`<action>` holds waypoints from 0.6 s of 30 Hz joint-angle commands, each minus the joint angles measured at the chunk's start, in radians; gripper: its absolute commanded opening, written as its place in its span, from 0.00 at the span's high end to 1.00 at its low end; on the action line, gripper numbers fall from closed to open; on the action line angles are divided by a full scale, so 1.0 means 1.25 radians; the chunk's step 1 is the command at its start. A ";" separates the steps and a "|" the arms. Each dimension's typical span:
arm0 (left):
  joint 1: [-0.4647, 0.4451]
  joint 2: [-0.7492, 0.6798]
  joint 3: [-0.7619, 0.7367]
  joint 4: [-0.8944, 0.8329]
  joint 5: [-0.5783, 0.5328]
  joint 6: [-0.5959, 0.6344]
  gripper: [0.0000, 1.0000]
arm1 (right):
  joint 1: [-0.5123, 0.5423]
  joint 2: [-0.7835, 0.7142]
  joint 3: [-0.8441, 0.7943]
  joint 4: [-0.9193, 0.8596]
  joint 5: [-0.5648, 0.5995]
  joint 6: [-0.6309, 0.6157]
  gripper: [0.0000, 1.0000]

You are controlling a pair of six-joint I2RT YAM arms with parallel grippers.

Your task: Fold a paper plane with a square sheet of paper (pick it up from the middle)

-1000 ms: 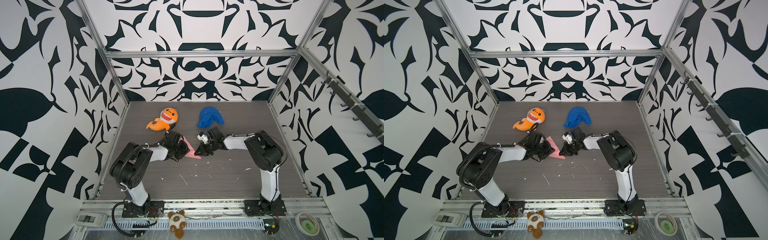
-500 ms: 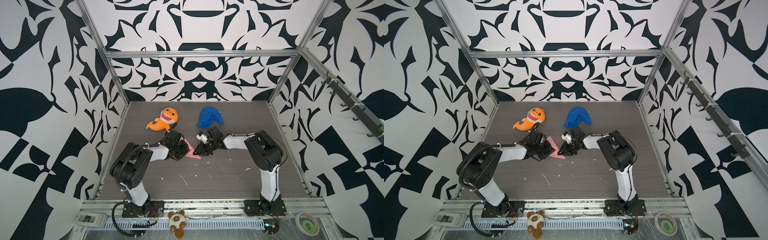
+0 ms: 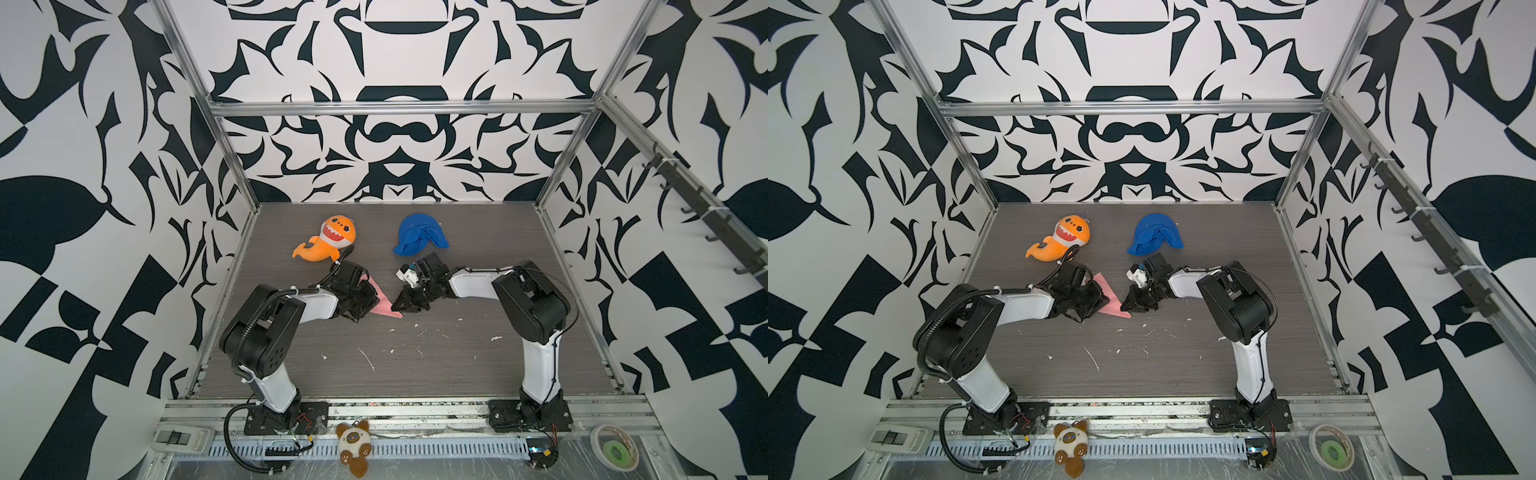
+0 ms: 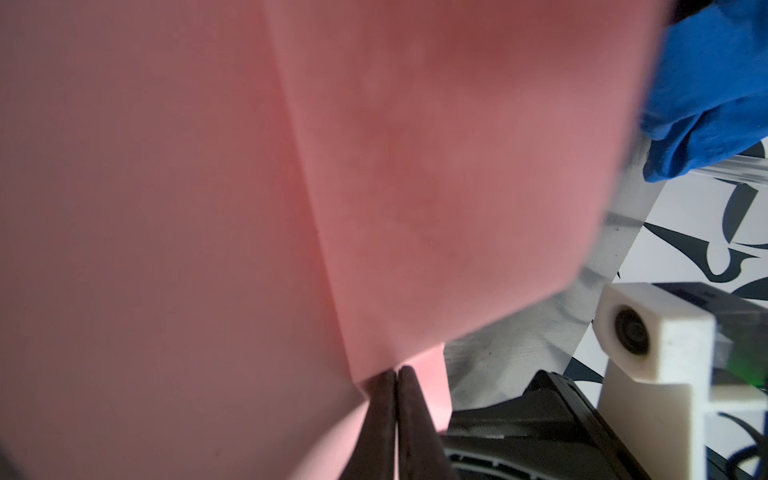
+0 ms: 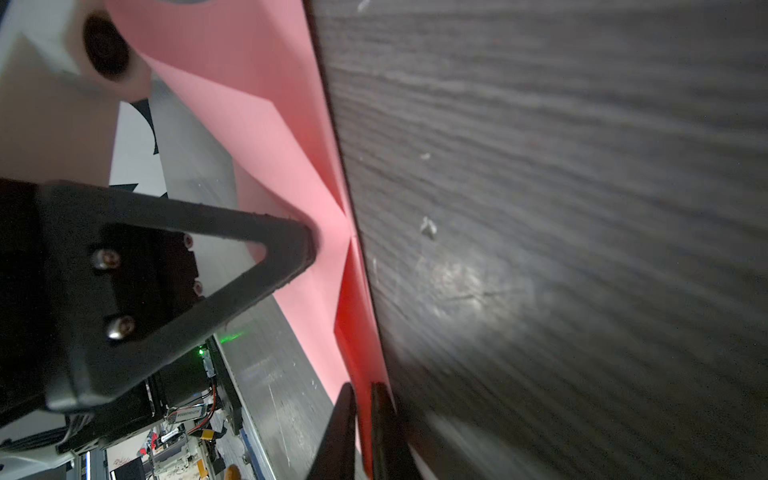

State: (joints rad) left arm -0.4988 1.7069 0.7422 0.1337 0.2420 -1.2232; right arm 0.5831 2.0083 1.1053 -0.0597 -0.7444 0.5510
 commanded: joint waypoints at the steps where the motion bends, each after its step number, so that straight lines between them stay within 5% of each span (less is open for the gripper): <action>1: 0.004 0.002 -0.012 -0.075 -0.044 -0.001 0.92 | -0.004 -0.004 -0.013 -0.081 0.036 -0.031 0.91; 18: -0.001 -0.026 0.014 0.050 0.059 0.075 0.85 | -0.004 0.048 -0.002 -0.141 0.099 -0.053 0.93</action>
State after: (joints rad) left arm -0.4961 1.6764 0.7452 0.1726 0.2913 -1.1450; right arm 0.5819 2.0155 1.1198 -0.1013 -0.7326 0.5018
